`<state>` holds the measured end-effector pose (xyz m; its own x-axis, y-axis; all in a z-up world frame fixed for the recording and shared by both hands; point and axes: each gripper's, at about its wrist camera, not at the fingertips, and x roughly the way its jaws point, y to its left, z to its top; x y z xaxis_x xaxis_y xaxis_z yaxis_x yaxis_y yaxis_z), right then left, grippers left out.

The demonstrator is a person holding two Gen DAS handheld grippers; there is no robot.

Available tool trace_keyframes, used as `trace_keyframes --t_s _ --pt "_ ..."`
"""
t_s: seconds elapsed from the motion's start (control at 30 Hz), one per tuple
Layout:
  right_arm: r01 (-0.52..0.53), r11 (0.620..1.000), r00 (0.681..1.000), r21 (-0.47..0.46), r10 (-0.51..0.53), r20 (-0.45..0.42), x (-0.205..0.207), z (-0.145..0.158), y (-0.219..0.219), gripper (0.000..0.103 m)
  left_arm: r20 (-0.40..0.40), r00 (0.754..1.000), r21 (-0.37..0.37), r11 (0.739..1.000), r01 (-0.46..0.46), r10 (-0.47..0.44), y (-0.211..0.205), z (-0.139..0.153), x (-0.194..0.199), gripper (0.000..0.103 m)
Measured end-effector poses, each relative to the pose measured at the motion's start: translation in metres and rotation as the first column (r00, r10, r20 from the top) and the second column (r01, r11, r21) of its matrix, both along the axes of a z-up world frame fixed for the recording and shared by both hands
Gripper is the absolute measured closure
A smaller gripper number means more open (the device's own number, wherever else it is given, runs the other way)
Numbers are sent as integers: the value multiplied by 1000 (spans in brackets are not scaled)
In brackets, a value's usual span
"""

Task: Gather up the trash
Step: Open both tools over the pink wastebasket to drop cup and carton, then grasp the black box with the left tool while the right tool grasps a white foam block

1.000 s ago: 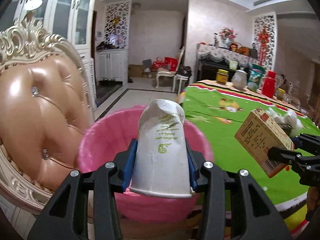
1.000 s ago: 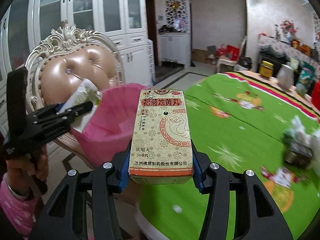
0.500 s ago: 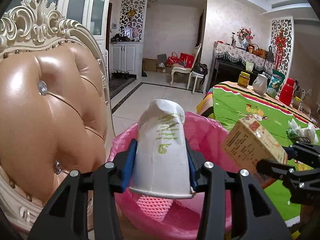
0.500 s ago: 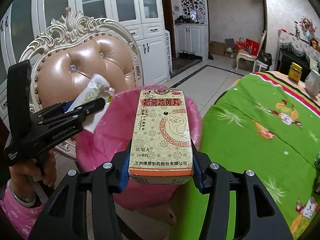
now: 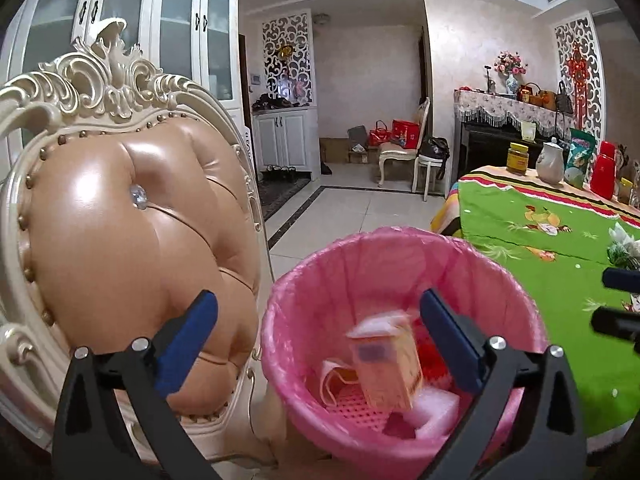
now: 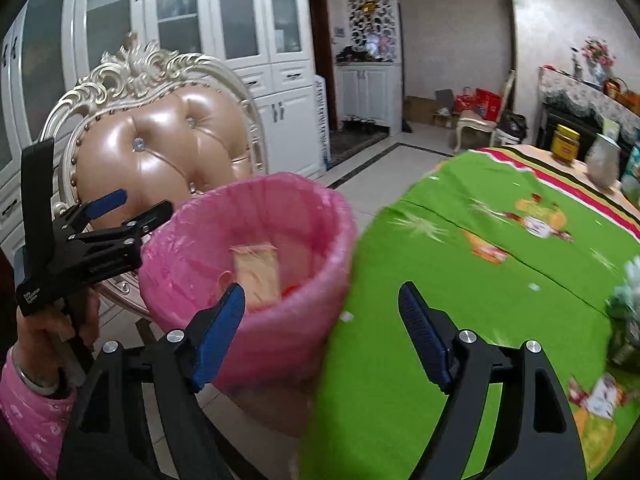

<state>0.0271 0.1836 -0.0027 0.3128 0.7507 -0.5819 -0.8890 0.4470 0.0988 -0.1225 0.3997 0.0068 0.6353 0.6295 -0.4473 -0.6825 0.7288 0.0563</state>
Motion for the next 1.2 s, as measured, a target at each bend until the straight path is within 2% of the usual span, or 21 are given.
trace_keyframes --t_s 0.17,0.3,0.37,0.4,0.53,0.67,0.77,0.9,1.03,1.07,1.2 --pt "80 997 997 4 -80 10 13 3 -47 28 13 995 6 995 95 -95 -39 8 9 5" --pt "178 984 984 9 -178 23 31 4 -97 28 7 972 1 972 237 -237 -80 11 35 5" --pt "235 972 972 12 -236 18 42 4 -124 28 -15 949 -28 949 315 -316 -107 7 61 5" --pt "270 963 963 11 -270 18 49 3 -139 28 -20 941 -39 940 338 -339 -115 6 68 5" --pt "398 918 918 -5 -398 -3 76 -1 -199 28 -27 883 -100 880 464 -469 -167 2 112 5" --pt "506 862 862 -12 -506 -15 101 -6 -256 28 -48 845 -105 844 525 -532 -218 2 161 5" --pt "583 812 812 -24 -583 -20 118 -10 -294 28 -84 805 -116 808 578 -588 -255 -2 199 5" --pt "643 765 764 -43 -644 -38 140 -16 -332 28 -105 774 -115 780 615 -625 -295 -6 240 5" --pt "679 730 729 -77 -683 -52 167 -24 -349 28 -102 759 -136 765 629 -642 -313 -6 272 5" --pt "684 724 723 -87 -689 -52 171 -25 -350 28 -102 765 -142 770 622 -636 -314 -5 283 5" --pt "688 718 716 -105 -695 -68 192 -29 -345 28 -73 814 -122 815 567 -577 -307 5 314 5"
